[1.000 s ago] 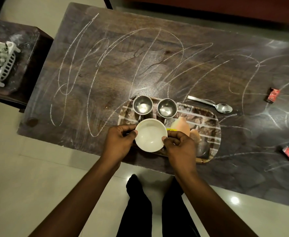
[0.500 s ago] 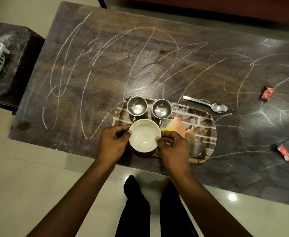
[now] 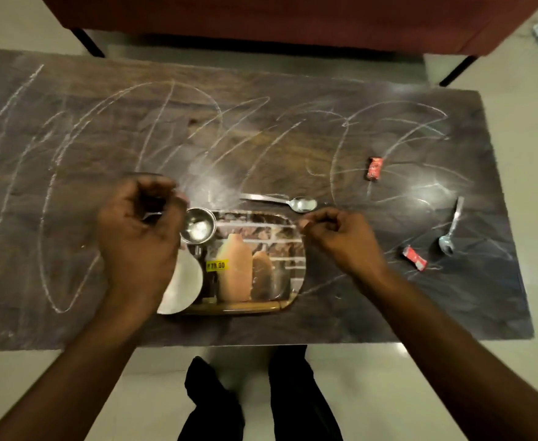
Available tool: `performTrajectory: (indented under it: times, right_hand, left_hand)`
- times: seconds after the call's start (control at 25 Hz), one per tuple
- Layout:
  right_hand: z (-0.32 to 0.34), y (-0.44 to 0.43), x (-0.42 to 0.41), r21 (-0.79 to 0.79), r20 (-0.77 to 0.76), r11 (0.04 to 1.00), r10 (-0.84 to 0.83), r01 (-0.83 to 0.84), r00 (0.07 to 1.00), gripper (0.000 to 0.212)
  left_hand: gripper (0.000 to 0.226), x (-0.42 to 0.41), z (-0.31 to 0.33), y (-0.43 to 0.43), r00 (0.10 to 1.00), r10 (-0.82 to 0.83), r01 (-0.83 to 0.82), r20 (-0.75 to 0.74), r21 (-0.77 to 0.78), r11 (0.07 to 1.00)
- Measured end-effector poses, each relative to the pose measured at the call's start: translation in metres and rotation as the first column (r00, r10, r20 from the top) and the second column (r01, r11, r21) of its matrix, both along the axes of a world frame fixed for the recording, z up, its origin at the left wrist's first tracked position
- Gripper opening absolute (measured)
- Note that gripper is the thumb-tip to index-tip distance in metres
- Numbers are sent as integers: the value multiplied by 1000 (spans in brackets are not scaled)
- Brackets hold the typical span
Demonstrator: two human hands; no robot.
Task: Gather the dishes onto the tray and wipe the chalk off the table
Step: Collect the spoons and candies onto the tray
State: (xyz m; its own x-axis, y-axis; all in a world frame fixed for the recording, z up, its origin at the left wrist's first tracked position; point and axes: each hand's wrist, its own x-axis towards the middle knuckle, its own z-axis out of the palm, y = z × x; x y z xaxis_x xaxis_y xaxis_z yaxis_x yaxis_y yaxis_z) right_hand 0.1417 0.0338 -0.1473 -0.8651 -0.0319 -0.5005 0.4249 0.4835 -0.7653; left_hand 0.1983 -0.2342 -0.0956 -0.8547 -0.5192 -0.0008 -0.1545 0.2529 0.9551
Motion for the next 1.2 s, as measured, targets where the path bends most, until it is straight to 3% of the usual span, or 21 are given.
performTrajectory:
  times: [0.2,0.28,0.44,0.92,1.04,1.12,1.2]
  right_hand:
    - [-10,121,-63,102,-79,979,-170,178,982,6]
    - [-22,154,-85,133,-98,971,-185,197,978,2]
    - [-43,187,-131,151,-100,975,-149,163,984,19]
    - [-79,146,-210,230,-48,972,63,-51,997,24]
    - [-69,141,-207,132,-14,990,53,-51,998,8]
    - [-58,137,-200,-46,23,997,-54,55,998,11]
    - [-45,132,-187,-248,123,941,-204,229,971,13]
  left_hand:
    - [19,-60,-35,133,944,-273,245,183,163,956]
    - [16,-80,-58,181,916,-292,228,276,241,943]
    - [24,-122,-93,249,870,-256,115,422,330,937]
    - [26,-187,-136,302,880,-213,63,424,341,938]
    - [28,-186,-132,301,875,-212,45,435,362,931]
    - [38,-182,-127,293,868,-208,16,451,392,920]
    - [32,-178,-117,278,874,-200,-42,444,478,877]
